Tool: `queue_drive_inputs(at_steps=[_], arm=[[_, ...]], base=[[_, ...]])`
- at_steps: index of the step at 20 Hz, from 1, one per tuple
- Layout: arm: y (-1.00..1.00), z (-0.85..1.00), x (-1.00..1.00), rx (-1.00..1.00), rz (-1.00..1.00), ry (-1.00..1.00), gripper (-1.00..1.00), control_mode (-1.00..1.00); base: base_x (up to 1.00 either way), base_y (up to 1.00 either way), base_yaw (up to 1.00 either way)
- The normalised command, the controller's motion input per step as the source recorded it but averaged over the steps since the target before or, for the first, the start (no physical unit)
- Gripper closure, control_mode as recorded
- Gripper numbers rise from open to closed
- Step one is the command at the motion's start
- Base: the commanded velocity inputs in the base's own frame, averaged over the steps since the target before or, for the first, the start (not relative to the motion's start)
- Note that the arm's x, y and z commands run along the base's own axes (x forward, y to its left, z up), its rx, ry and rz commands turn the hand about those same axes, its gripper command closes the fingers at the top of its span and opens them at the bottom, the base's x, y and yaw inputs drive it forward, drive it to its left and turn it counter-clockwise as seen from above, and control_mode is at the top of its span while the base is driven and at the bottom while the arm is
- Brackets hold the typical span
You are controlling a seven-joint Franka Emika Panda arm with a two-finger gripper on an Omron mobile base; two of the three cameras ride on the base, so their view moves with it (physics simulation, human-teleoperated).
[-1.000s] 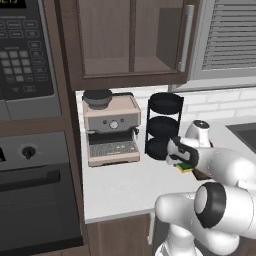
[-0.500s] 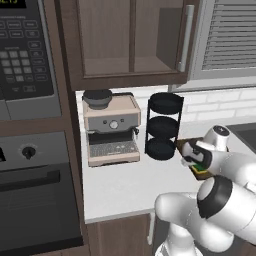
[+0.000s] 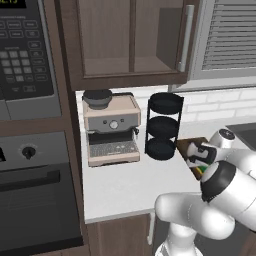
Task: Pick up the sponge from the counter and clean the cutting board by briefly scrubbing or pressing down on the cutting board. Once finished, release the sponge.
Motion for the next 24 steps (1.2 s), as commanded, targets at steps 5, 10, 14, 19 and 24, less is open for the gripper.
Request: queue_drive_inputs(at_steps=[5,10,14,19,24], arm=[[0.00,-0.34,0.01,0.01,-0.03,-0.10,1.00,-1.00],[0.00,-0.32,0.23,0.00,-0.03,-0.02,1.00,-1.00],[0.00,-0.17,0.31,0.00,-0.01,0.00,1.00,-1.00],[0.00,-0.38,0.22,0.01,0.00,-0.21,1.00,-1.00],[-0.01,-0.43,0.17,0.08,0.00,-0.34,1.00,-1.00]], base=[[0.00,0.00,0.00],[0.00,0.00,0.00],[0.00,0.00,0.00],[0.00,0.00,0.00],[0.00,0.00,0.00]])
